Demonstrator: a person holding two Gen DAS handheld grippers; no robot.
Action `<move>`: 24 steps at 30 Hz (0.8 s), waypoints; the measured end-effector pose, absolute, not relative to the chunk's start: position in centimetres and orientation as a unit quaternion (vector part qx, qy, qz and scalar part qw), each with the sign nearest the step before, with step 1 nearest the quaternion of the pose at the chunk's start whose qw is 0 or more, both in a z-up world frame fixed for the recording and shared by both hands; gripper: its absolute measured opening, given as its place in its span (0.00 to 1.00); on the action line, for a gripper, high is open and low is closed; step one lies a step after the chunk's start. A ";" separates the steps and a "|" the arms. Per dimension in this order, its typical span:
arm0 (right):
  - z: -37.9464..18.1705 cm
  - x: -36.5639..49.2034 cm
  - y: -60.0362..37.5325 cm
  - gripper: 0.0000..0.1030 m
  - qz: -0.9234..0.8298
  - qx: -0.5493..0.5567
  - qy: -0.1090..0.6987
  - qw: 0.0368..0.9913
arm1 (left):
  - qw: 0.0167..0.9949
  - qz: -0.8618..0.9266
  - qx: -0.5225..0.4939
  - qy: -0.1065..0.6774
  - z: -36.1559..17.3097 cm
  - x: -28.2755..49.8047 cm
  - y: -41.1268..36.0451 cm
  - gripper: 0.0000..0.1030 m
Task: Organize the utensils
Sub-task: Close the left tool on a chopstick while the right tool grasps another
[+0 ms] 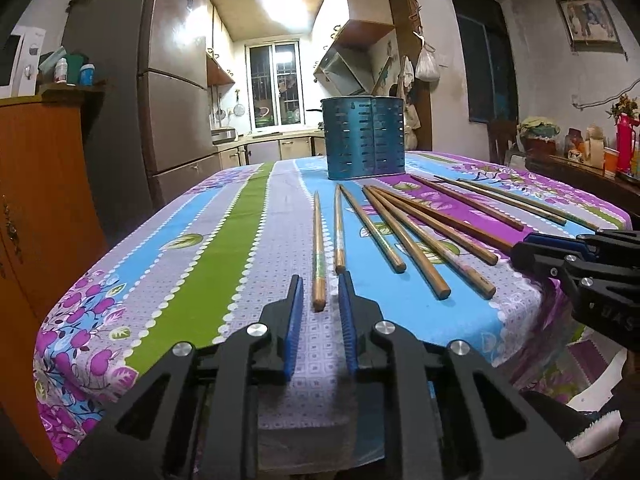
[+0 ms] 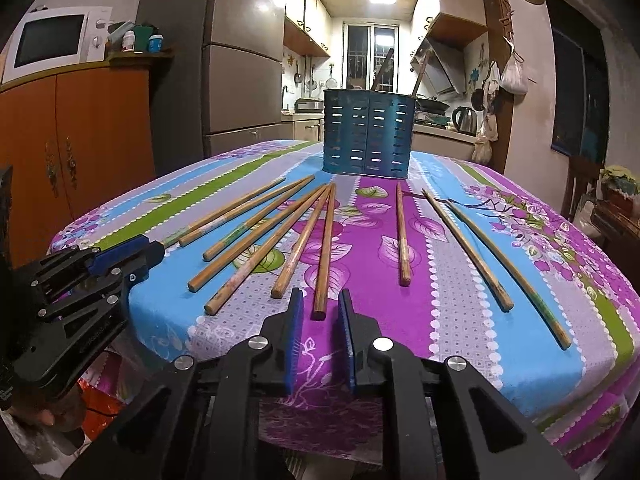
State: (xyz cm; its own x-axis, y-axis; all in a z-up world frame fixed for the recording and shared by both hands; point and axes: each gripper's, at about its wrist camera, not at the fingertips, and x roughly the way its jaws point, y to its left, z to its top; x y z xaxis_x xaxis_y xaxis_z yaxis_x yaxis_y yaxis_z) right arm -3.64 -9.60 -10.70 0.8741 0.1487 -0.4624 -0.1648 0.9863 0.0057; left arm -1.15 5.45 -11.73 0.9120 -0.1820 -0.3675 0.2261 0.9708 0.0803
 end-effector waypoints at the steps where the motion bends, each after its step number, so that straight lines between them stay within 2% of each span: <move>1: -10.7 -3.7 -9.6 0.16 0.082 -0.016 0.237 0.968 | 0.976 -0.107 0.061 0.181 -11.7 -1.1 5.5 0.15; 6: -10.7 -3.7 -9.4 0.08 0.086 -0.008 0.238 0.967 | 0.975 -0.113 0.061 0.179 -11.8 -1.2 5.4 0.09; 12: -10.5 -3.5 -9.7 0.07 0.091 0.005 0.246 0.965 | 0.975 -0.116 0.061 0.180 -11.7 -1.2 5.4 0.05; 24: -8.7 -5.1 -11.4 0.07 0.096 0.004 0.245 0.965 | 0.971 -0.117 0.050 0.202 -11.1 -2.0 6.1 0.05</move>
